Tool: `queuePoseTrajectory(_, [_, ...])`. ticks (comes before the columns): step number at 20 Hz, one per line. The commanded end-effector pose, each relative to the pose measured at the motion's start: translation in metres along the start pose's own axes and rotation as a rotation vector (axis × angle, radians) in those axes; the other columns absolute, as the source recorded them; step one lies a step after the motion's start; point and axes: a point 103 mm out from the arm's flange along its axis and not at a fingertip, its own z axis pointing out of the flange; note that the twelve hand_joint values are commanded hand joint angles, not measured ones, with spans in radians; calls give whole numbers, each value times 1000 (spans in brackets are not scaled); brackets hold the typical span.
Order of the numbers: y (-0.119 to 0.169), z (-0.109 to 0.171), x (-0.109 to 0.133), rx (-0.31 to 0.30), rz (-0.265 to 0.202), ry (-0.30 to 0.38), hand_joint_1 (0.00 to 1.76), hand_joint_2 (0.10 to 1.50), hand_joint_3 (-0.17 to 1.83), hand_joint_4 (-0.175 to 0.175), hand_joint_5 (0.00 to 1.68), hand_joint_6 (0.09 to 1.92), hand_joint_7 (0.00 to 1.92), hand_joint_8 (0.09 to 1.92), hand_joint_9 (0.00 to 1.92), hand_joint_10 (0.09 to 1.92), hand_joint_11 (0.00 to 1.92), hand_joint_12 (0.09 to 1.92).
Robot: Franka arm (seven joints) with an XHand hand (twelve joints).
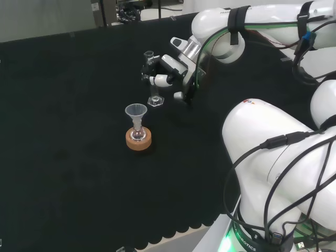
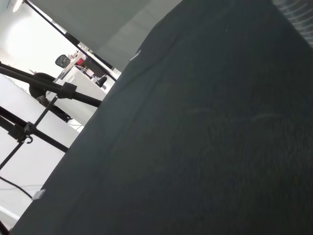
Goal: Put the graduated cylinder back on the table.
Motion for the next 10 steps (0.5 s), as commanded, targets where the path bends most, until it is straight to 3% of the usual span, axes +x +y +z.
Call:
queuePoseTrajectory(1, [-4, 3, -2, 15, 3, 28, 1124, 1196, 2, -175, 822, 1236, 855, 677, 1142, 217, 954, 980])
queuePoseTrajectory(4, [-7, 3, -4, 21, 6, 43, 1166, 1160, -38, -76, 758, 924, 817, 640, 1113, 224, 886, 1028])
queuePoseTrajectory(6, [-9, 2, -5, 23, 7, 54, 1132, 1157, -108, -55, 724, 824, 785, 616, 1083, 222, 807, 1089])
queuePoseTrajectory(10, [-12, 1, -8, 18, 8, 61, 1057, 1125, -172, -52, 634, 747, 724, 600, 1021, 219, 702, 1158])
